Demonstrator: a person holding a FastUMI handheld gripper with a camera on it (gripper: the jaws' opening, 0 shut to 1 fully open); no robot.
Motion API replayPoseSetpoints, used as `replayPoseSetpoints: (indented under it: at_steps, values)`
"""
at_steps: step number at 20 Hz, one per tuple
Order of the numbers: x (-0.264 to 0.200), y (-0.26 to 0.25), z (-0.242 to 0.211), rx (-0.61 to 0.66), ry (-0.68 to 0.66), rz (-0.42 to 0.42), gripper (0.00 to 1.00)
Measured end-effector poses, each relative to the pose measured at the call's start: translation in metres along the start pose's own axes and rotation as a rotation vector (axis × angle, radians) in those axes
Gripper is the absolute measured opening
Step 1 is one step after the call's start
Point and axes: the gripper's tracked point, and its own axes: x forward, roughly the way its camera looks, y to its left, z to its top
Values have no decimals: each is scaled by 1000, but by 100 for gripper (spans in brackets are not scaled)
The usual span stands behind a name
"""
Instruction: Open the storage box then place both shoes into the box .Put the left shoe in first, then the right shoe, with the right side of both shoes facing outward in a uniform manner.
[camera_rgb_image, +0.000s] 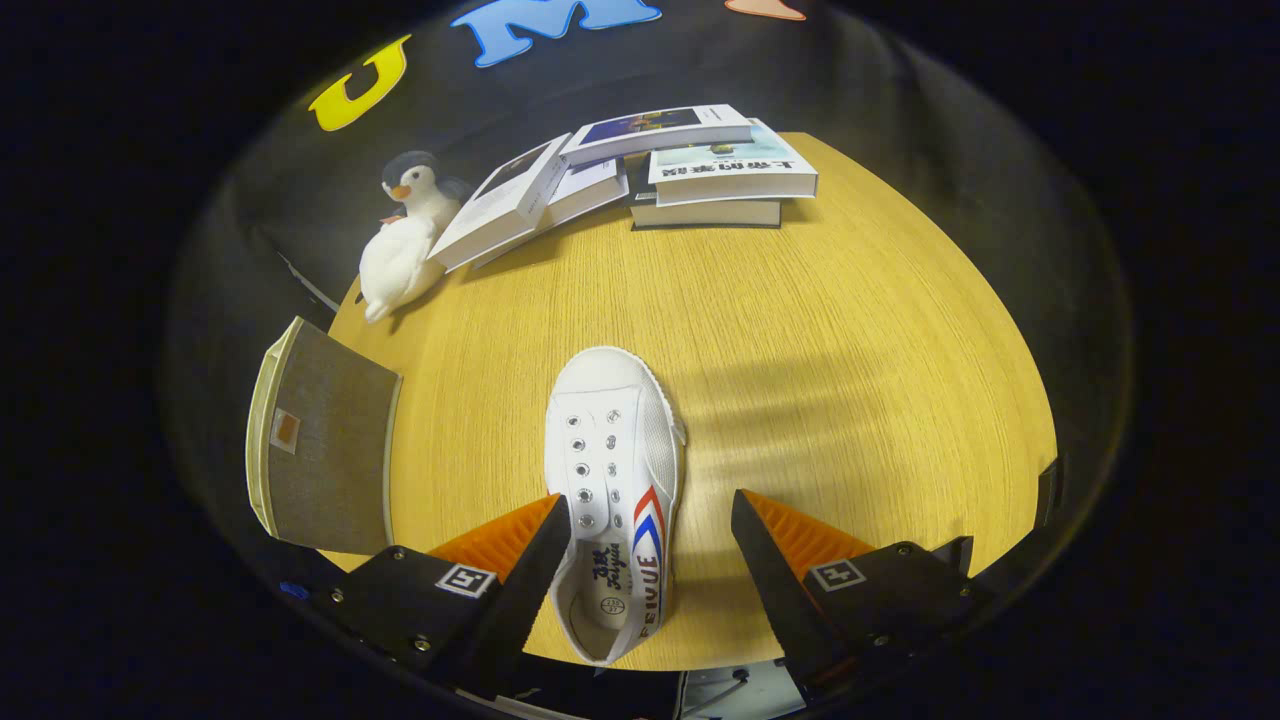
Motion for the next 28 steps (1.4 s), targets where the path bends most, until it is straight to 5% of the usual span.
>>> replayPoseSetpoints:
  at_steps: [11,13,15,17,21,22,24,26,28]
  values:
    - [34,-6,-10,-26,83,-47,92]
    - [40,-6,-14,-46,103,-63,77]
    - [42,2,-12,-32,98,-45,75]
    - [44,2,-12,-40,105,-56,45]
    - [44,-2,-10,-30,101,-67,46]
    - [44,-1,-11,-33,97,-65,31]
    - [43,-7,-6,-31,59,-92,31]
    - [44,-7,-6,25,59,-72,4]
    - [40,-5,-9,67,55,-44,4]
